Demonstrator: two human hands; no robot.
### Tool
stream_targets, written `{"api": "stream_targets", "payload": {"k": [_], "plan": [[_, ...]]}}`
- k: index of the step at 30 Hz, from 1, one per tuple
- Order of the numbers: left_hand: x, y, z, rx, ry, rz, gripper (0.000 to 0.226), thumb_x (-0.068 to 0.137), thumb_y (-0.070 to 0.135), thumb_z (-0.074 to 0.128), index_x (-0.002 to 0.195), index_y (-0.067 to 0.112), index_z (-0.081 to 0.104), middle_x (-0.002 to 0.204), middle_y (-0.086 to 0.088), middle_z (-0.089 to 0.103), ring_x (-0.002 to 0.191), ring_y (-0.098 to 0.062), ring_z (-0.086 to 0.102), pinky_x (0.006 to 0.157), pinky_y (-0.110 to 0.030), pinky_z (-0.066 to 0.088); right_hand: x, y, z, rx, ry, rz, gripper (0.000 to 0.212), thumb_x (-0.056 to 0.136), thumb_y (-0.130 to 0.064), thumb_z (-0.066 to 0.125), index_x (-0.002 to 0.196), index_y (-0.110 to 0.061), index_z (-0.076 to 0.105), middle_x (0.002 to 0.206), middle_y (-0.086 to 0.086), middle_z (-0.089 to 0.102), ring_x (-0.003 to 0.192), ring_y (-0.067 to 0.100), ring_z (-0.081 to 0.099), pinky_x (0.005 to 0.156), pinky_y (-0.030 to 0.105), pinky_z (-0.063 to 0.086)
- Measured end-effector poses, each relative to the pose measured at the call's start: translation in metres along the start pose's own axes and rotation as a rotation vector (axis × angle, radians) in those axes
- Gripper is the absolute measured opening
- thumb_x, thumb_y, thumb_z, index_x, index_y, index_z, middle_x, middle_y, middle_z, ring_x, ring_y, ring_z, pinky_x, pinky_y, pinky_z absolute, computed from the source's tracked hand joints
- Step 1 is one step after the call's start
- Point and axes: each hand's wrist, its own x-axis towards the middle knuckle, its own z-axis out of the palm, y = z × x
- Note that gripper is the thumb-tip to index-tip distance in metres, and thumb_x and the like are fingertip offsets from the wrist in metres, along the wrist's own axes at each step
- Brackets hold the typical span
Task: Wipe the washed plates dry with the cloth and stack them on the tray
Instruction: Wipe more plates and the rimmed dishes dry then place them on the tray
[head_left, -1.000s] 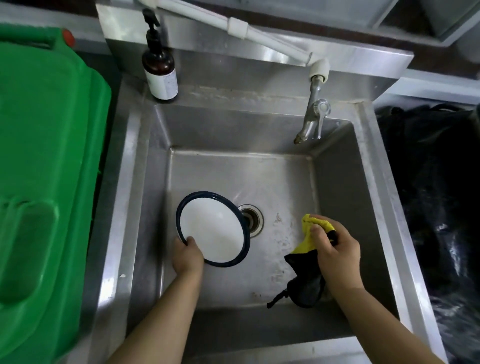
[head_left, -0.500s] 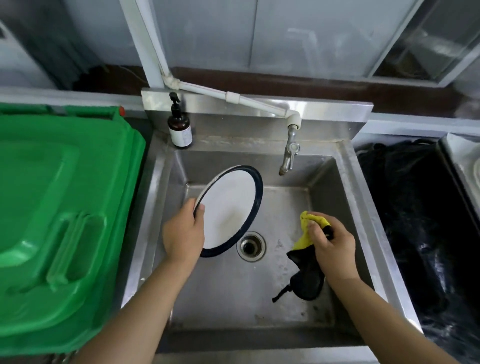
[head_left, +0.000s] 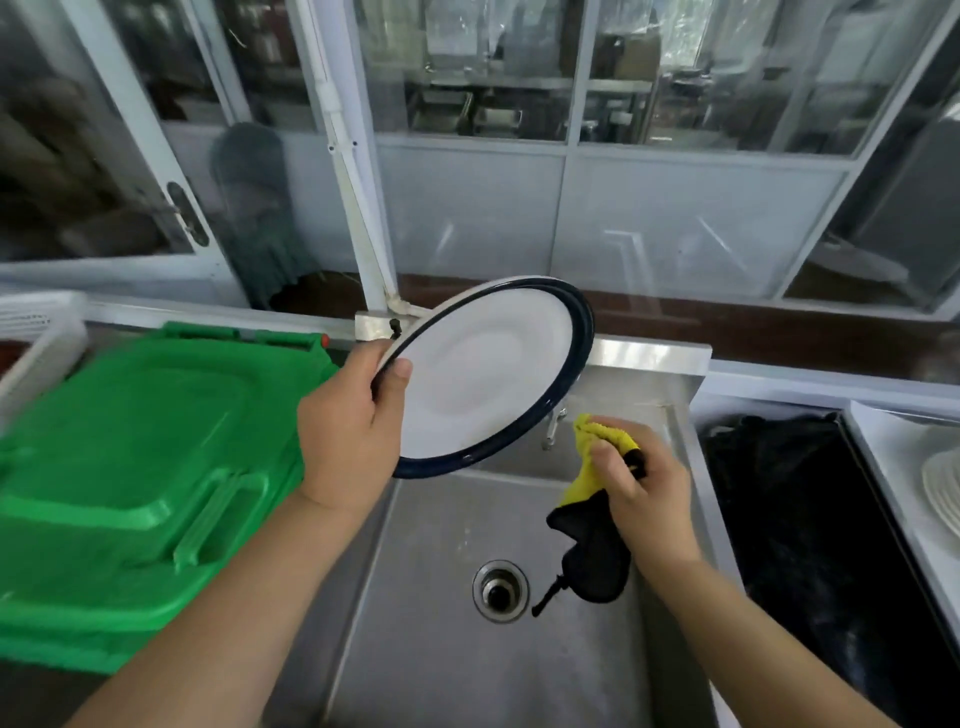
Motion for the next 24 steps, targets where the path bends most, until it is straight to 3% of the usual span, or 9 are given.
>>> {"api": "stream_targets", "payload": {"k": [4, 7, 10, 12, 15, 19, 21, 24], "plan": [[0.004, 0.031, -0.016, -0.035, 0.086, 0.046, 0.016, 0.091, 0.036, 0.044, 0.100, 0.027, 0.054, 0.072, -0.004, 0.063, 0.066, -0.016, 0.052, 0.061, -0.040, 0.041, 0.014, -0.041, -0.007, 0.004, -0.070, -0.207, 0.024, 0.085, -0.023, 0.062, 0.108, -0.028, 0.067, 0.104, -0.001, 0.066, 0.096, 0.014, 0.063, 0.082, 0.026, 0.051], [0.006, 0.049, -0.026, -0.049, 0.139, 0.038, 0.020, 0.091, 0.036, 0.045, 0.098, 0.022, 0.058, 0.069, -0.006, 0.062, 0.065, -0.016, 0.050, 0.059, -0.041, 0.042, 0.020, -0.070, -0.007, -0.010, -0.064, -0.364, 0.032, 0.080, -0.025, 0.068, 0.111, -0.031, 0.059, 0.106, -0.007, 0.063, 0.096, 0.008, 0.060, 0.083, 0.018, 0.047], [0.011, 0.062, -0.032, -0.097, 0.168, -0.002, 0.037, 0.089, 0.037, 0.046, 0.098, 0.007, 0.064, 0.070, 0.001, 0.059, 0.065, -0.014, 0.050, 0.060, -0.036, 0.043, 0.030, -0.099, -0.004, -0.056, -0.018, -0.475, 0.042, 0.074, -0.024, 0.073, 0.111, -0.021, 0.053, 0.106, -0.009, 0.058, 0.096, 0.008, 0.058, 0.081, 0.013, 0.044], [0.016, 0.068, -0.036, -0.132, 0.178, -0.029, 0.033, 0.089, 0.035, 0.049, 0.097, 0.007, 0.064, 0.068, 0.008, 0.056, 0.066, -0.010, 0.049, 0.060, -0.030, 0.039, 0.040, -0.120, -0.001, -0.092, 0.038, -0.594, 0.045, 0.073, -0.022, 0.075, 0.110, -0.020, 0.050, 0.108, -0.015, 0.054, 0.098, 0.001, 0.055, 0.084, 0.011, 0.041], [0.023, 0.074, -0.044, -0.205, 0.173, -0.093, 0.022, 0.089, 0.031, 0.050, 0.093, 0.014, 0.063, 0.067, 0.011, 0.056, 0.065, -0.012, 0.050, 0.061, -0.032, 0.041, 0.060, -0.153, 0.010, -0.105, 0.132, -0.779, 0.042, 0.076, -0.024, 0.074, 0.110, -0.018, 0.050, 0.112, -0.015, 0.050, 0.104, -0.005, 0.050, 0.089, 0.008, 0.037], [0.032, 0.076, -0.055, -0.340, 0.174, -0.188, 0.016, 0.092, 0.032, 0.052, 0.080, 0.022, 0.056, 0.065, 0.009, 0.055, 0.060, -0.009, 0.045, 0.058, -0.032, 0.038, 0.076, -0.169, 0.031, -0.348, 0.235, -1.047, 0.037, 0.079, -0.021, 0.074, 0.108, -0.011, 0.054, 0.111, 0.015, 0.060, 0.107, 0.023, 0.052, 0.092, 0.024, 0.044], [0.035, 0.072, -0.060, -0.413, 0.171, -0.251, 0.021, 0.095, 0.025, 0.055, 0.074, 0.024, 0.054, 0.059, 0.012, 0.051, 0.055, -0.005, 0.041, 0.053, -0.025, 0.036, 0.075, -0.162, 0.043, -0.589, 0.327, -1.105, 0.028, 0.079, -0.021, 0.077, 0.102, -0.008, 0.067, 0.112, 0.015, 0.065, 0.107, 0.028, 0.054, 0.086, 0.040, 0.046], [0.036, 0.065, -0.063, -0.500, 0.152, -0.337, 0.024, 0.094, 0.022, 0.055, 0.070, 0.024, 0.055, 0.057, 0.008, 0.049, 0.053, -0.004, 0.041, 0.051, -0.018, 0.035, 0.069, -0.159, 0.059, -0.710, 0.431, -1.060, 0.021, 0.083, -0.026, 0.070, 0.097, -0.011, 0.074, 0.116, 0.006, 0.068, 0.109, 0.029, 0.056, 0.085, 0.043, 0.043]]}}
